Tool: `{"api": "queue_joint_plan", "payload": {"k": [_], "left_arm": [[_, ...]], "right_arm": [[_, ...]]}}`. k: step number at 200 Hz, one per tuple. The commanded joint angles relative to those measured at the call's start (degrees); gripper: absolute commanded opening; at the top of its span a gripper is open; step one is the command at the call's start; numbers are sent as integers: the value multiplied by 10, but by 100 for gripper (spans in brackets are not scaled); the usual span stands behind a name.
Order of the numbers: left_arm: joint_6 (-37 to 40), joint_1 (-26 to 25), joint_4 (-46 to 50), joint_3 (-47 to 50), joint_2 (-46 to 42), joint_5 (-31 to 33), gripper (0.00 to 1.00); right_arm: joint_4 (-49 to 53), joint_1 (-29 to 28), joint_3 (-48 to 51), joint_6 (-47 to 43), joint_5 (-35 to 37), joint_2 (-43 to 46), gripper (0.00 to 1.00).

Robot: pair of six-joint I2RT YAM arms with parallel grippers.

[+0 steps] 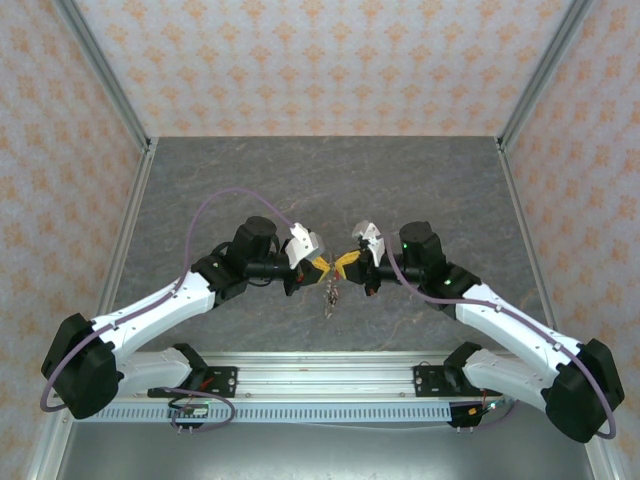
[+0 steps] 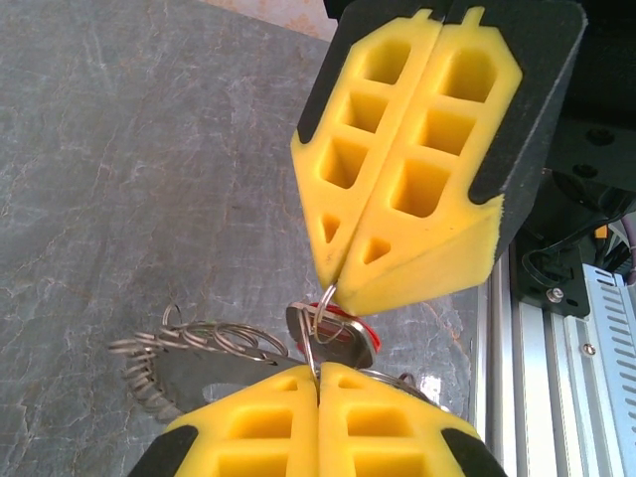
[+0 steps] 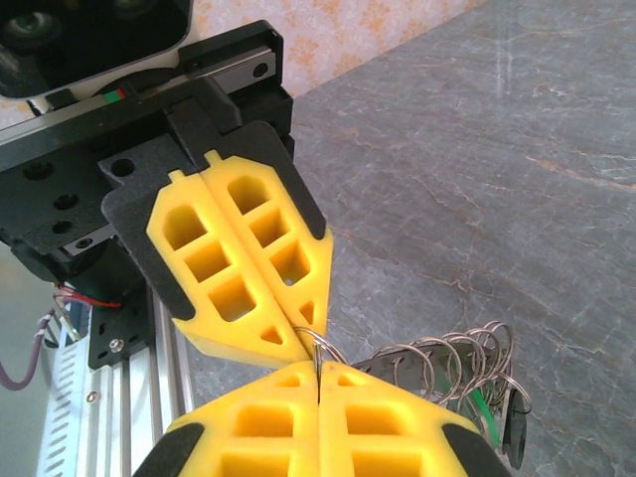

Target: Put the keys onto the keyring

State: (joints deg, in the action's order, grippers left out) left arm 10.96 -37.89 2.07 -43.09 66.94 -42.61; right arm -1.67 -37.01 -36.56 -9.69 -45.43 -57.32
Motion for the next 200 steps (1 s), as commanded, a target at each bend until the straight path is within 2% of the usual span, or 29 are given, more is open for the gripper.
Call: {"api": "queue_joint_plan", "payload": {"k": [1,51,100,130,161,200], "left_arm": [[3,-3,-14,-21,0,-11,0],[6,-3,-14,-22,-1,-10,0],[8,-2,-10,-22,4,-12,0],[10,-2,-7,-26,6,-13,0],[9,-3,-8,-25,0,-6,0],[9,-3,-7,-22,-2,2,0]], "right_arm": [[-41,-6,-15,3,45,3,0],[-19,-10,-22,9,50,-2,0],[-17,-11,-33,26,-13,-4,0],[-5,-14,-44,19,-22,-16,0],[29,-16,-49,-1,5,-23,0],[56,-16,-43,-16,0,7,0]]}}
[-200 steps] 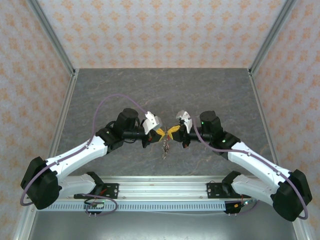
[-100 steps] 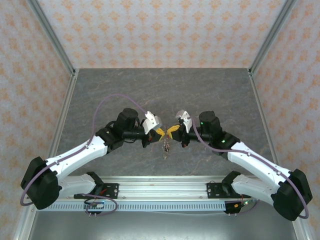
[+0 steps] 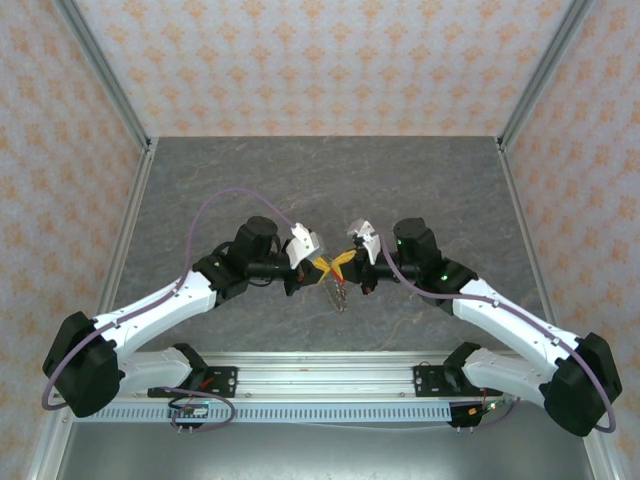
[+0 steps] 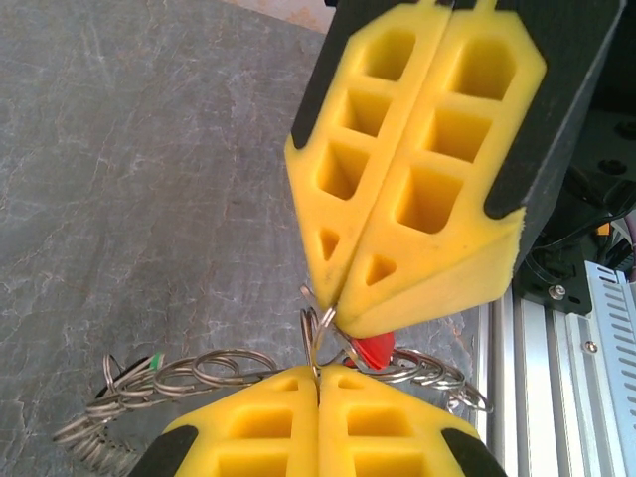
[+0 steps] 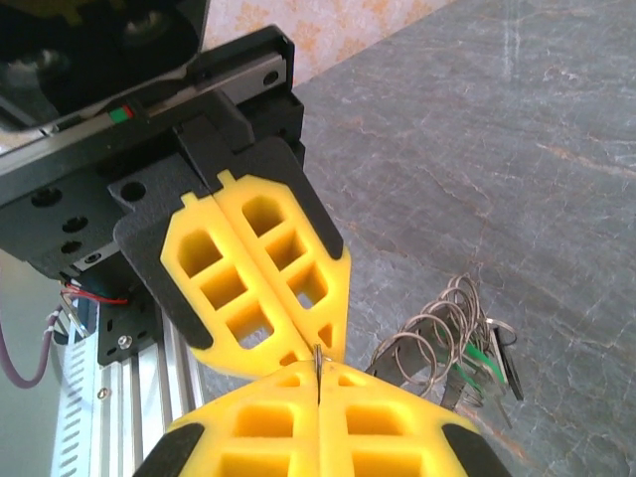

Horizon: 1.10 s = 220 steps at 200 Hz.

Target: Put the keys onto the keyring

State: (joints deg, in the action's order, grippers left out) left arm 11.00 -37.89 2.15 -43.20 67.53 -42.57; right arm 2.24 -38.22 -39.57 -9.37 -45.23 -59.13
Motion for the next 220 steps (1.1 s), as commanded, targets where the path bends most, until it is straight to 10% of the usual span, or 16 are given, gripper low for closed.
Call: {"api": "queue_joint_plan", "payload": {"k": [1,142,220], "left_arm": [[8,-3,-8,-20,-8,2,0],[12,-3,-4,-25,-10,-9,0],[14,-3,-9,-20,-15,-12,0]], "right_arm": [[17,-4,-13,-20,-2,26,0],[7,-6,-23,-7,5,-4,0],[45,-7,-10,-16,132,10,0]]}}
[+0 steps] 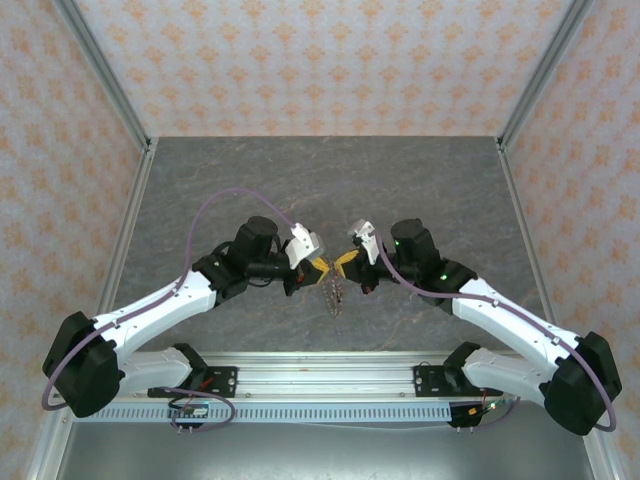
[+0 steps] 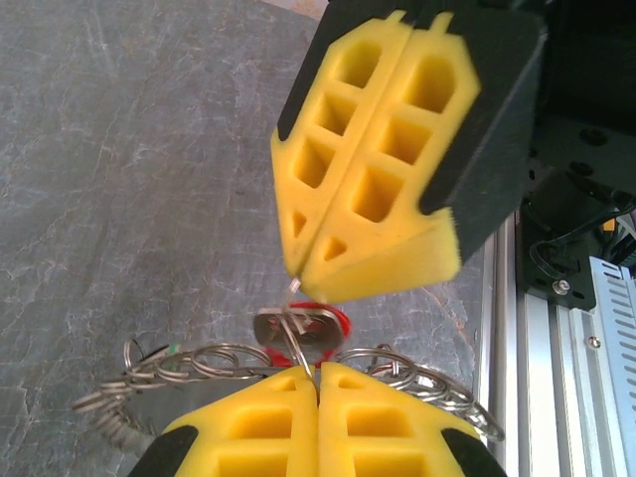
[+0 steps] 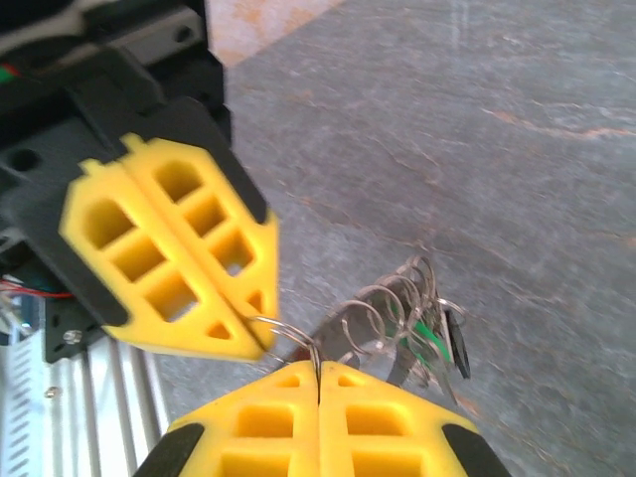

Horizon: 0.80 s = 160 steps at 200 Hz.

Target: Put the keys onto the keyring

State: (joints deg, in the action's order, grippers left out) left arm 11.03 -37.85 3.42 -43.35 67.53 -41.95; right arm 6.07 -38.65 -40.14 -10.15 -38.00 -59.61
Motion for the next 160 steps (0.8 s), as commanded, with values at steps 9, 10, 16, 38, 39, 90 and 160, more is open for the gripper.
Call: {"api": "queue_joint_plan", "payload": {"k": [9,10,16,38,39,90,160], "left_arm": [[13,-3,-24,-16,-15,-18,0],[13,-3,-24,-16,-14,-19,0],[13,-3,-27,-14,-13,-19,0],[12,-3,-30,-14,-7,-23,0],[12,-3,-30,-14,-6,-23,0],[6,-3,-38,-11,-1,-18,0],[6,-4,-37,-14,8,-18,0]], "right_arm": [[7,-2,-4,-5,63,15,0],[7,-2,-5,-5,63,15,0],[7,-2,-5,-2,64,14,0],[14,-2,-8,5,62,4,0],[14,-2,-8,6,62,4,0],[26,-2,-1,22,70,-4,20],[29,-2,9,6,89,53,25]]}}
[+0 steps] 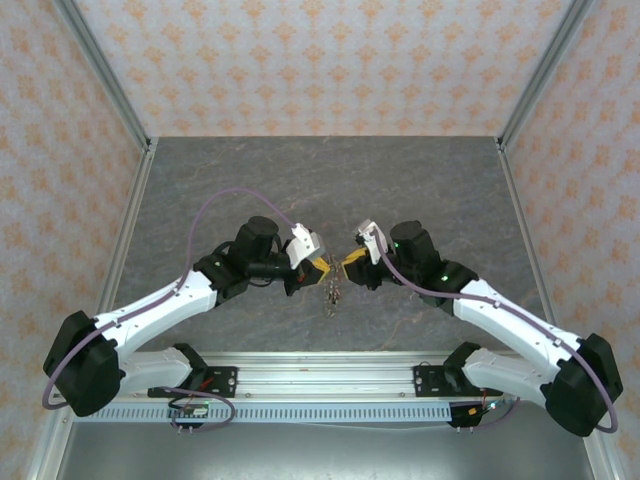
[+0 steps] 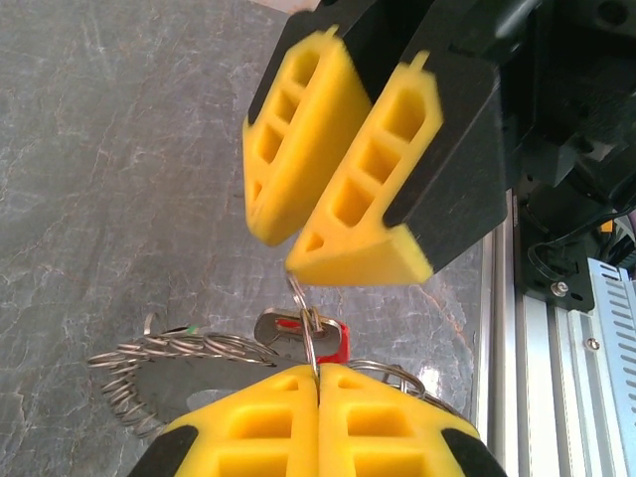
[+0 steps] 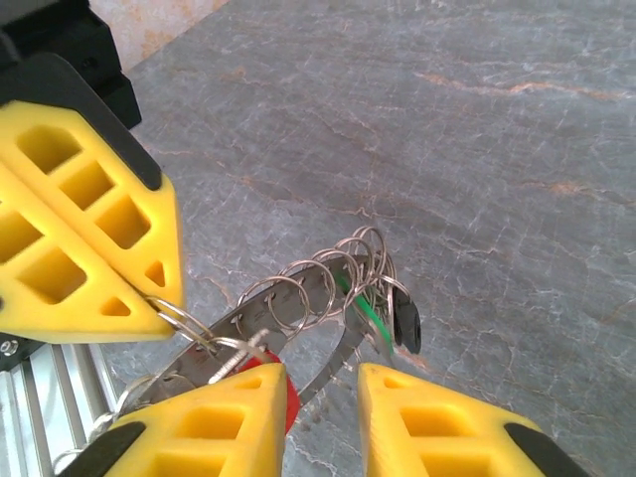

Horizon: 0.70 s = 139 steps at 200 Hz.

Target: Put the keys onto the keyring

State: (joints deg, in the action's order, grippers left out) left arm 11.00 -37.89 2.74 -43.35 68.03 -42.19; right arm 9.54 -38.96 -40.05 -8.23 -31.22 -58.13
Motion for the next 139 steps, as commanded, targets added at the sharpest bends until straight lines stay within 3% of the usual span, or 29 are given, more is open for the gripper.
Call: {"api": "queue_joint_plan", "payload": {"k": [1,46,84,139], "left_arm": [[6,-4,-30,-15,3,-16,0],[10,-3,-7,-30,17,-24,0],[10,-4,-4,-30,31,-28,0],[16,-5,4,-30,26,-23,0]], "right_arm": [[-7,1,9,-14,21,39,25],[-39,1,22,-26,1,59,23],[-67,1,29,-36,-29,47,15],[-94,1,69,26,16,72,15]]}}
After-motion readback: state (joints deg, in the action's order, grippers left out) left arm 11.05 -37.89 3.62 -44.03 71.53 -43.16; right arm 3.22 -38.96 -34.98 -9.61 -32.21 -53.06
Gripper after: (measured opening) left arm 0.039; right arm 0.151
